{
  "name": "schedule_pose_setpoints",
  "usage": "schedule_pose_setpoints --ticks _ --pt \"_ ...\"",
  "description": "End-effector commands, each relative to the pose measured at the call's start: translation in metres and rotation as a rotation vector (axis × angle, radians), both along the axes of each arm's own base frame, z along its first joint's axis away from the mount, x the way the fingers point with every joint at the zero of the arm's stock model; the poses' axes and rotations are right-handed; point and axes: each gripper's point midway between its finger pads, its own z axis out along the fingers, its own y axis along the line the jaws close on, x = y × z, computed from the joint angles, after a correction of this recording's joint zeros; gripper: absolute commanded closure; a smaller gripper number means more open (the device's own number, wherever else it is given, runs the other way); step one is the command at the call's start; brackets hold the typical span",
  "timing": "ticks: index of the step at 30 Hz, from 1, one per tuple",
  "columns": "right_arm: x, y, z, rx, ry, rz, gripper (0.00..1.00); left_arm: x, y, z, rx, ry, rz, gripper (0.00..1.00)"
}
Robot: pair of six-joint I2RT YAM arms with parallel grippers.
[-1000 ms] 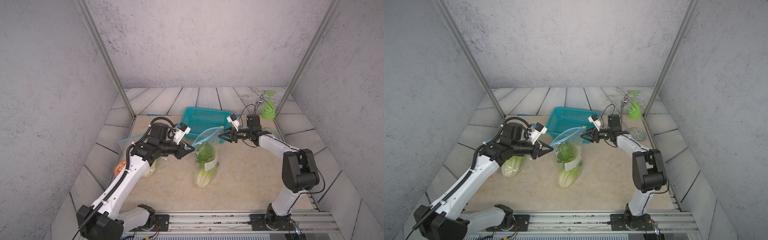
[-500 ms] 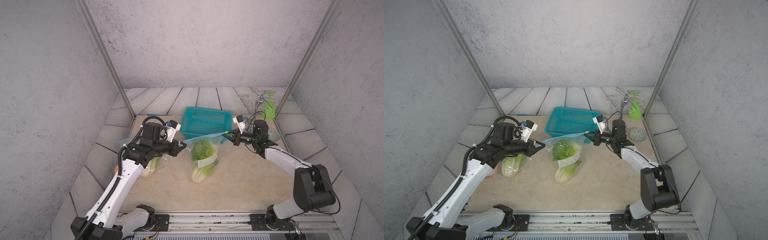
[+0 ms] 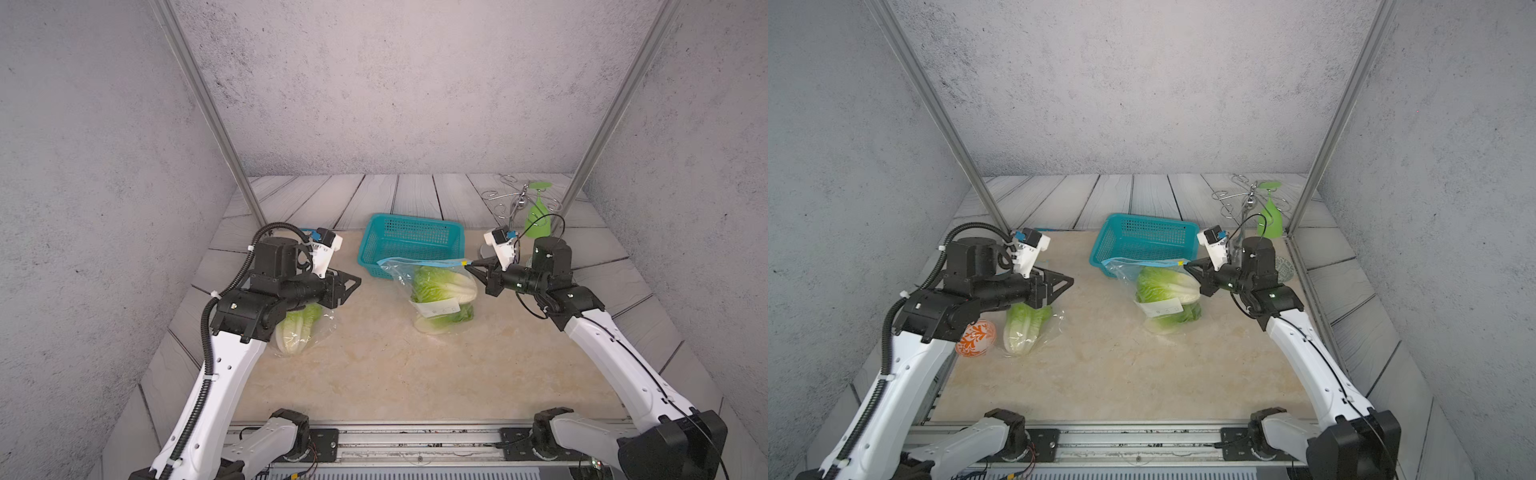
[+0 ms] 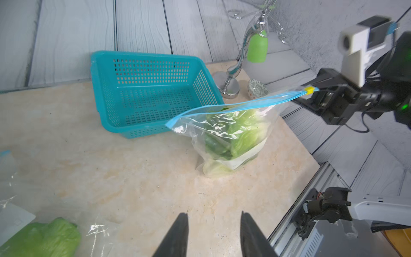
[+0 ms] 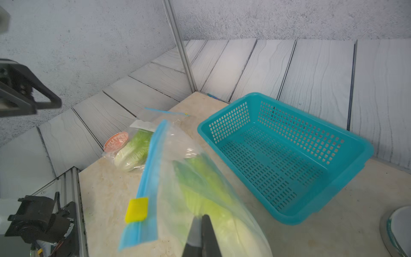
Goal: Put the chinese cabbages into a zipper bag and zip it
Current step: Zip the zipper on the zipper food storage bag.
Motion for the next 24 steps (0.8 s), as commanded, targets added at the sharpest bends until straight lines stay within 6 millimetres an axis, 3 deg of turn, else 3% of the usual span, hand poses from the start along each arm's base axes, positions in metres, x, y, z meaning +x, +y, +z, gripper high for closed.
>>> schedule_pose_setpoints --ticks 1,4,7,10,16,24 --pt "-0.013 0.002 0.005 -0.05 0.016 0.018 1.0 -0.009 -0.009 0.017 -0.002 -0.072 -0.097 0.47" --pt "-0.024 0.007 0.004 -0.067 0.047 0.046 1.0 -0.01 -0.045 0.022 0.017 -0.168 -0.219 0.38" --pt "-0.031 0.008 0.007 -0.083 0.064 0.055 1.0 -0.012 -0.083 0.027 0.055 -0.299 -0.352 0.35" --pt "-0.038 0.01 0.017 -0.072 0.067 0.074 1.0 -0.007 -0.108 0.036 0.044 -0.37 -0.434 0.34" --pt "-0.046 0.014 0.026 -0.067 0.065 0.101 1.0 0.004 -0.144 0.034 0.068 -0.452 -0.595 0.33" --pt "-0.054 0.022 0.041 -0.029 0.064 0.162 1.0 0.016 -0.169 0.0 0.21 -0.556 -0.721 0.3"
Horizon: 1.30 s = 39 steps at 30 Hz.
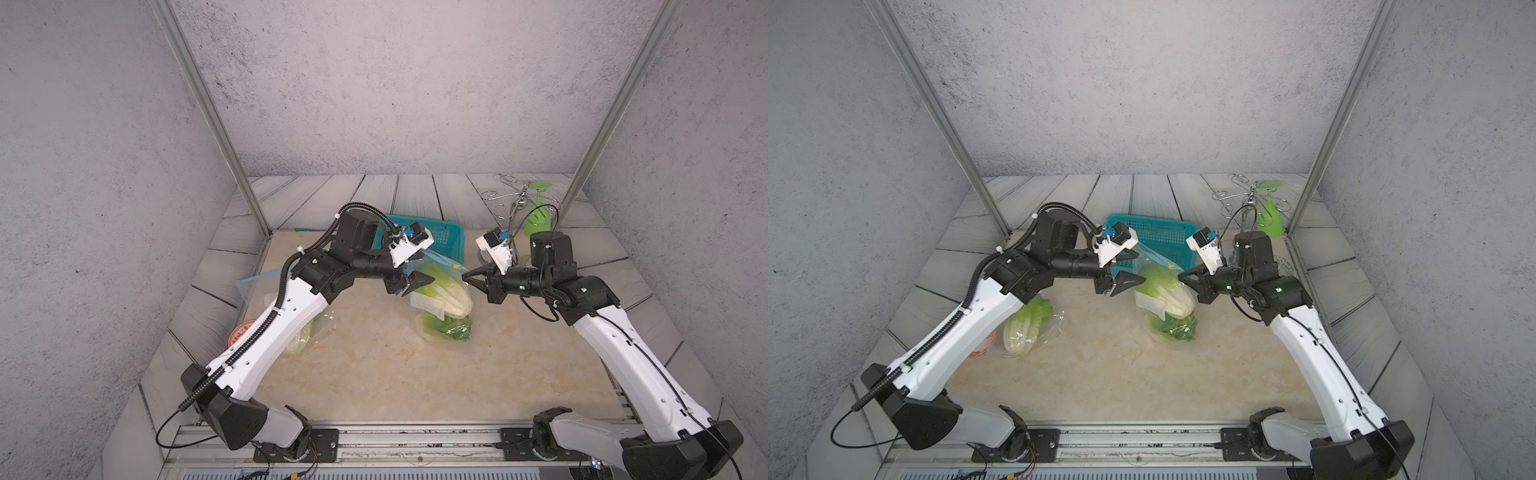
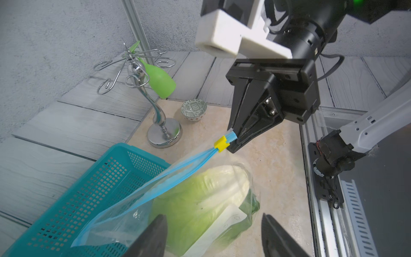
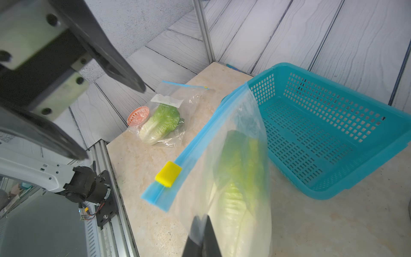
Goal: Put the chinese cabbages into a zipper bag and zip it
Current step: Zip the zipper on the zipper food storage bag.
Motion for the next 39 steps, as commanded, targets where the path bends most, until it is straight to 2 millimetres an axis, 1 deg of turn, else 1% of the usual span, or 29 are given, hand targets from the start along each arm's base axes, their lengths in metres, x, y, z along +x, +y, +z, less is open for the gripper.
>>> schedule_pose_setpoints --ticks 1,4,7,10,14,19,25,30,33,36,39 --pt "-0.01 0.007 0.023 0.043 -0.046 0.061 1.0 0.002 -0.008 -0.001 0.032 -0.164 -0.087 0.3" --pt "-0.013 0.01 0.023 0.046 -0.047 0.079 1.0 0.009 -0.014 -0.007 0.046 -0.252 -0.12 0.3" --pt "-0.018 0.012 0.022 0.042 -0.046 0.099 1.0 0.015 -0.022 -0.007 0.04 -0.283 -0.144 0.3" --pt "-0.021 0.013 0.022 0.041 -0.055 0.109 1.0 0.011 -0.033 -0.007 0.006 -0.271 -0.199 0.3" --pt "-0.025 0.012 0.02 0.039 -0.057 0.114 1.0 0.003 -0.044 -0.016 -0.015 -0.237 -0.267 0.31" --pt "-0.031 0.013 0.015 0.036 -0.054 0.131 1.0 0.015 -0.049 -0.021 0.002 -0.265 -0.247 0.33" --pt "-0.03 0.01 0.006 0.002 -0.064 0.122 1.0 0.016 -0.051 -0.015 0.015 -0.289 -0.274 0.33" --pt "-0.03 0.009 0.007 -0.014 -0.082 0.125 1.0 0.011 -0.052 -0.015 0.028 -0.279 -0.32 0.32" --pt "-0.03 0.01 0.009 -0.014 -0.085 0.126 1.0 0.002 -0.056 -0.014 0.003 -0.245 -0.369 0.32" --pt "-0.032 0.01 0.011 -0.014 -0.093 0.129 1.0 -0.008 -0.061 -0.013 -0.038 -0.199 -0.423 0.34" --pt "-0.032 0.009 0.011 -0.02 -0.098 0.127 1.0 -0.016 -0.066 -0.018 -0.051 -0.148 -0.468 0.39"
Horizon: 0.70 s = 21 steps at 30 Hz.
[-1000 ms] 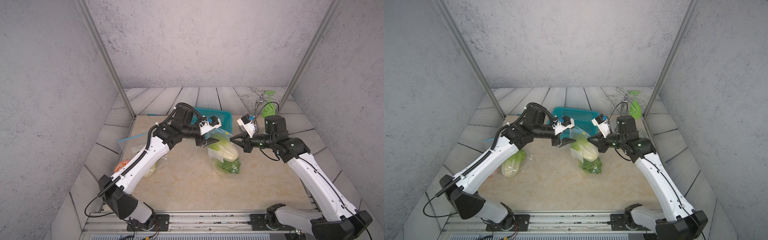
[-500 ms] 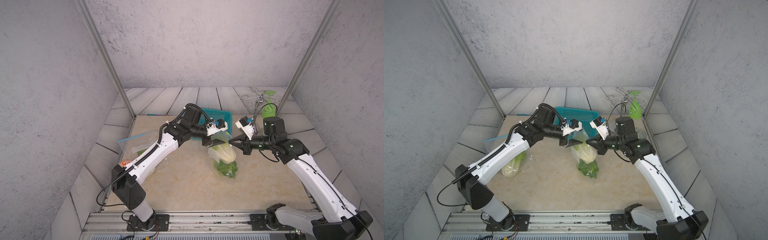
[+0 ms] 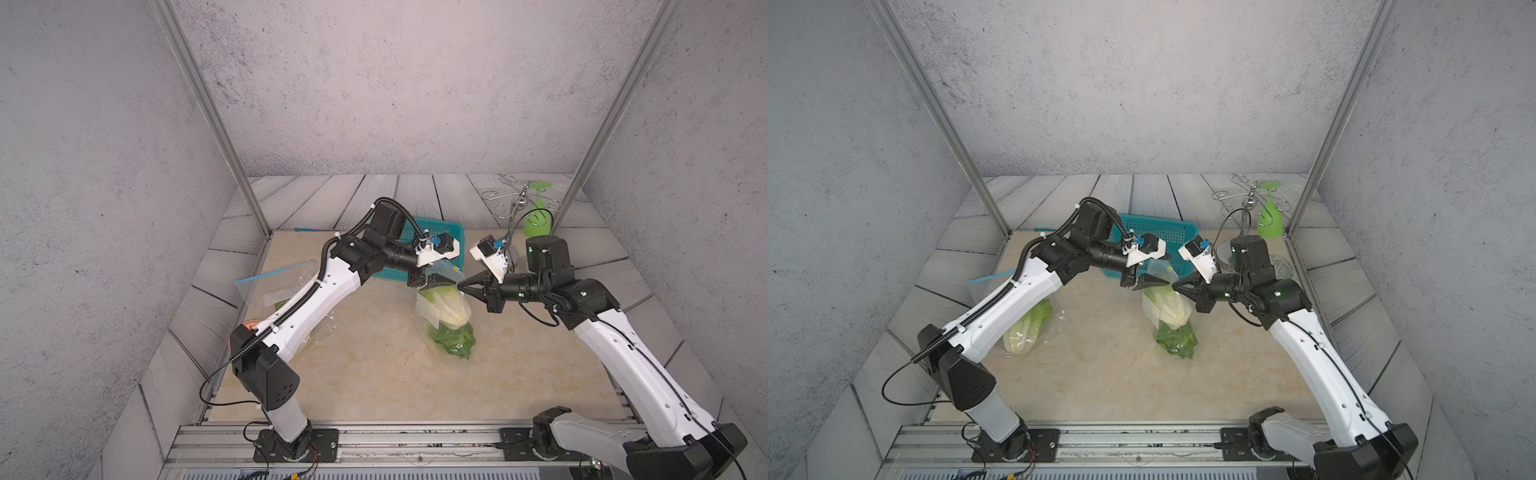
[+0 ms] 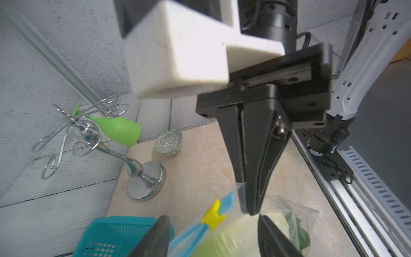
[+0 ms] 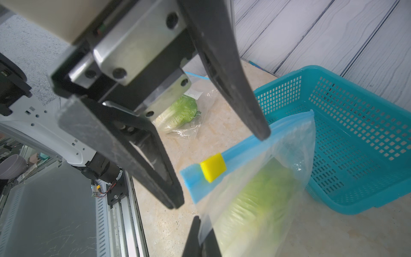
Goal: Put the chinese cabbages into a zipper bag and zip it
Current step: Zip the zipper on the zipper food storage bag.
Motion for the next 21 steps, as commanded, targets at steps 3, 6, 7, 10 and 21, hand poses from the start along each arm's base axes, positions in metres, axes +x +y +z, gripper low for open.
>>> schedule_pose_setpoints --ticks 3,6,7,10,21 --pt "-0.009 -0.003 0.016 0.002 -0.068 0.007 1.0 -0.016 -0.008 -0.007 -0.002 0.031 -0.111 0.51" --pt "-0.01 -0.004 0.015 -0.003 -0.073 0.004 1.0 -0.015 -0.007 -0.014 0.023 0.033 -0.108 0.68" --pt "-0.01 -0.005 0.014 -0.005 -0.075 0.003 1.0 -0.014 -0.006 -0.015 0.029 0.021 -0.1 0.71" --pt "-0.012 -0.008 0.009 -0.015 -0.077 -0.006 1.0 -0.006 0.0 -0.015 0.044 -0.011 -0.06 0.79" --pt "-0.03 -0.002 0.017 0.054 -0.044 0.053 1.0 -0.005 0.015 0.016 0.043 -0.085 -0.007 1.0"
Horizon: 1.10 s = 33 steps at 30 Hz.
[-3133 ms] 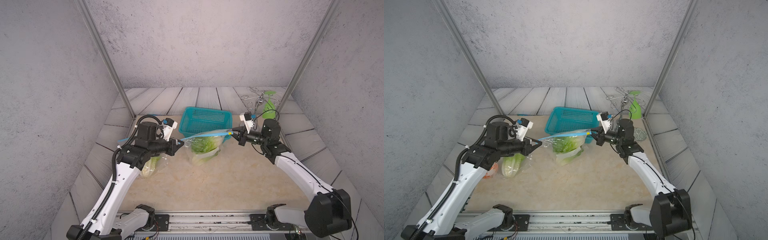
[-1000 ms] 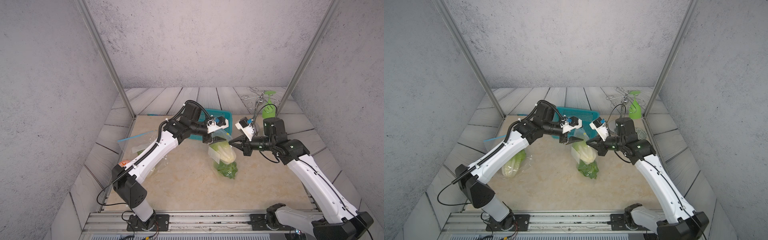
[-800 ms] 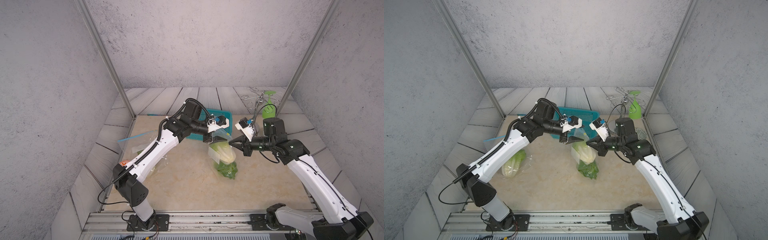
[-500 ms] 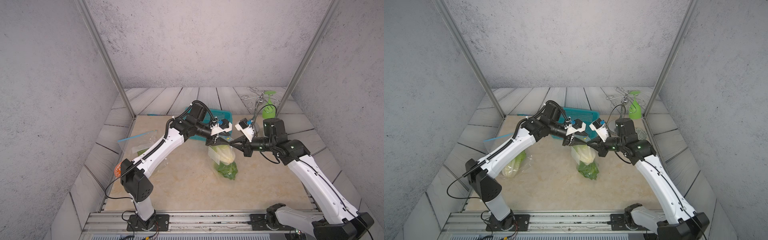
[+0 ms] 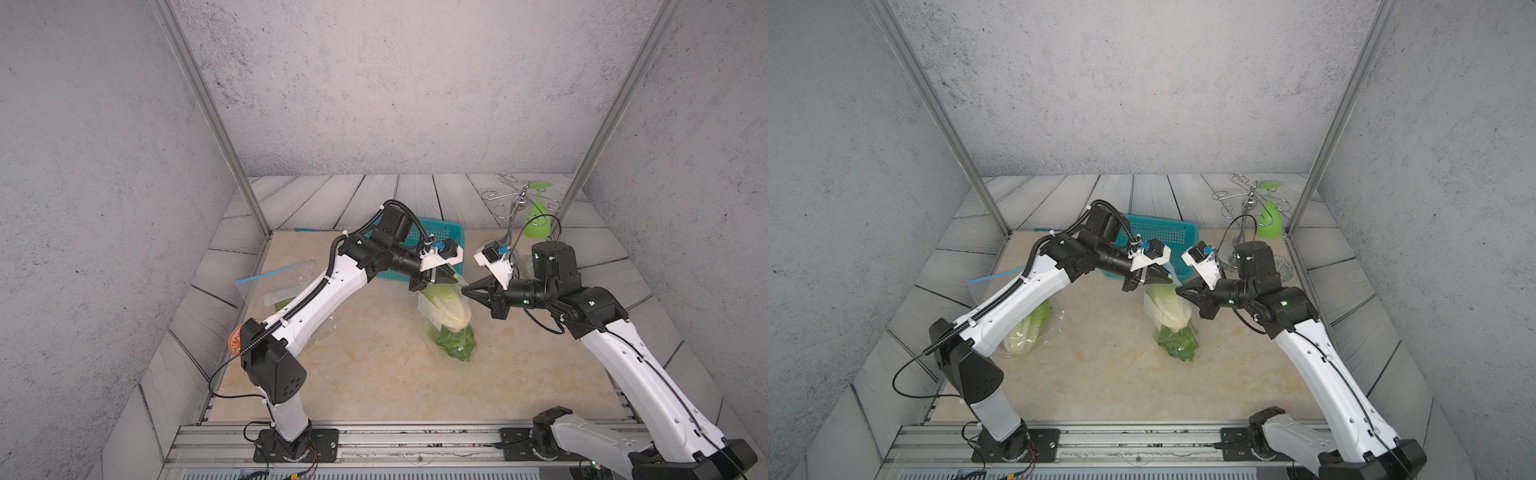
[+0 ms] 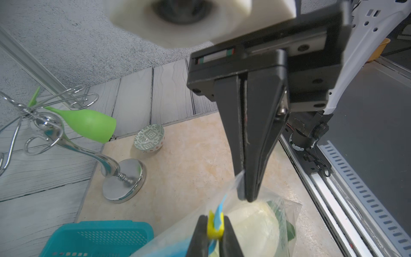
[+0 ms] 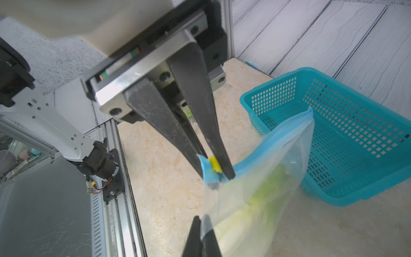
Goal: Put the chinese cabbages into a zipper bag and zip it
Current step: Zip the zipper on the zipper food storage bag.
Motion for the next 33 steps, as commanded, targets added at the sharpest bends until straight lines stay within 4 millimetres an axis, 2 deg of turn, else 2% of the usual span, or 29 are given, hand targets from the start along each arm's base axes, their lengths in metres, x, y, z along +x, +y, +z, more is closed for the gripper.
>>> schedule_pose_setpoints --ticks 1,4,10,14,17,22,23,25,29,33 --pt "-0.016 0.004 0.014 0.053 -0.008 0.051 1.0 -0.004 0.016 0.031 -0.011 -0.117 0.013 1.0" --pt "-0.011 0.002 0.01 0.037 -0.008 0.023 0.96 -0.013 0.022 0.034 0.016 -0.116 0.021 1.0" --pt "0.002 0.009 0.019 0.054 -0.039 0.005 0.69 -0.027 0.033 0.026 0.122 -0.101 0.045 1.0" --pt "0.007 0.02 0.009 0.019 -0.05 0.033 0.55 -0.036 0.037 0.025 0.158 -0.078 0.045 1.0" --pt "0.014 0.028 0.002 -0.013 -0.065 0.046 0.5 -0.035 0.04 0.023 0.195 -0.07 0.078 1.0" --pt "0.019 0.04 0.008 0.04 -0.108 0.077 0.46 -0.037 0.048 0.022 0.248 -0.062 0.11 1.0" --pt "0.022 0.044 0.01 0.074 -0.11 0.078 0.47 -0.039 0.048 0.024 0.24 -0.051 0.107 1.0" --pt "0.025 0.051 0.016 0.141 -0.11 0.087 0.57 -0.045 0.047 0.028 0.218 -0.027 0.09 1.0" --pt "0.02 0.059 0.023 0.201 -0.12 0.123 0.86 -0.045 0.049 0.024 0.217 0.015 0.113 1.0" --pt "0.012 0.056 0.02 0.186 -0.133 0.136 1.0 -0.042 0.059 0.029 0.187 0.055 0.159 0.98"
